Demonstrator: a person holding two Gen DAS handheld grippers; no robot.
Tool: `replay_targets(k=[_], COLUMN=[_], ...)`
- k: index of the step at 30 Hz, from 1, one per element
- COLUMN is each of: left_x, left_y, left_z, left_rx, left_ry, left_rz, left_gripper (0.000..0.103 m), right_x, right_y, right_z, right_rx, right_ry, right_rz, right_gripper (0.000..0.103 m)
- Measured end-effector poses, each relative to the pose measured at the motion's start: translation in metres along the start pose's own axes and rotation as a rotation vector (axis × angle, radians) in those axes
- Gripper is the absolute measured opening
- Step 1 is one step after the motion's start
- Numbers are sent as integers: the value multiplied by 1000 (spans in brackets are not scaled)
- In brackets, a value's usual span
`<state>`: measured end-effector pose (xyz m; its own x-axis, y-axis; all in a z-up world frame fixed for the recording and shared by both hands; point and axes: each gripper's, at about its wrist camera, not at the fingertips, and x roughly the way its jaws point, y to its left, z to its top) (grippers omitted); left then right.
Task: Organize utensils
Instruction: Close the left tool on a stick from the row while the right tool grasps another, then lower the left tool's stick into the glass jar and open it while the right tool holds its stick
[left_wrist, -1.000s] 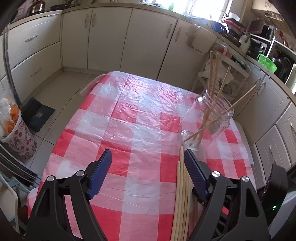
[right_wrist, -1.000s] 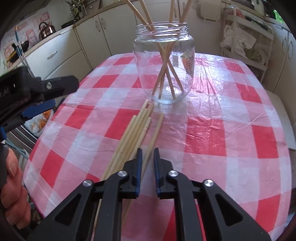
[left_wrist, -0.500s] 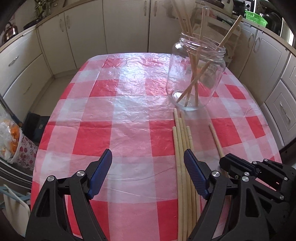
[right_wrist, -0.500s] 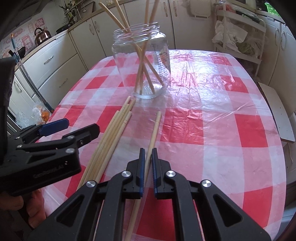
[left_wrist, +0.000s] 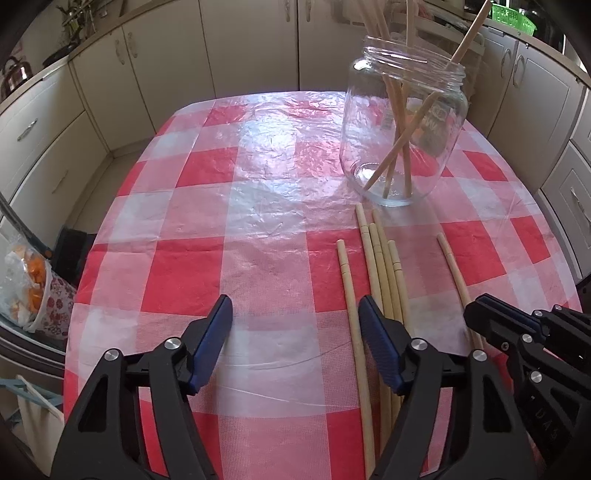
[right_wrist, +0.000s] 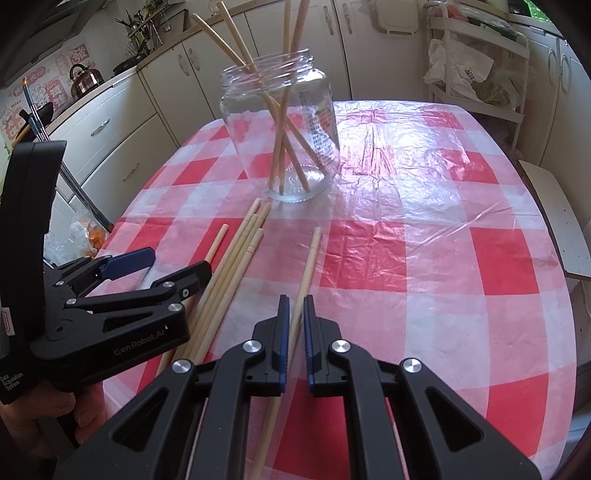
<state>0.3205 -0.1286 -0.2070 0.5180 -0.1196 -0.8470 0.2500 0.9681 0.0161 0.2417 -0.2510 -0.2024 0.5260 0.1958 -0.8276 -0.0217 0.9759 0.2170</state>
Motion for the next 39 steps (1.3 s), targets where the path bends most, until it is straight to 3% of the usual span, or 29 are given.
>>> replay_targets(k=[6, 8, 17, 21, 23, 26, 30, 34, 39], left_x=[4, 5, 0, -13, -29, -66, -123, -157, -167], left_y=[-5, -6, 14, 25, 32, 38, 48, 46, 36], left_z=[13, 15, 11, 10, 13, 23, 42, 62, 88], left_rx=[37, 49, 6, -19, -49, -79, -161, -209, -261], left_ry=[-3, 2, 10, -37, -108, -285, -593, -791, -934], left_rz=[-38, -61, -178, -222, -267, -340, -439, -438, -402], left_gripper=[27, 9, 5, 5, 5, 5, 5, 5, 5], right_x=[7, 8, 2, 1, -2, -10, -24, -43, -62], right_y=[7, 10, 6, -1, -7, -19, -31, -38, -41], right_z=[4, 5, 9, 9, 9, 10, 12, 16, 20], right_rx=[-32, -50, -21, 18, 64, 135, 209, 248, 280], right_ry=[5, 9, -16, -12, -20, -59, -143, -255, -362], right_rz=[-22, -33, -27, 1, 29, 61, 98, 128, 145], right_gripper=[8, 8, 6, 6, 6, 6, 6, 6, 6])
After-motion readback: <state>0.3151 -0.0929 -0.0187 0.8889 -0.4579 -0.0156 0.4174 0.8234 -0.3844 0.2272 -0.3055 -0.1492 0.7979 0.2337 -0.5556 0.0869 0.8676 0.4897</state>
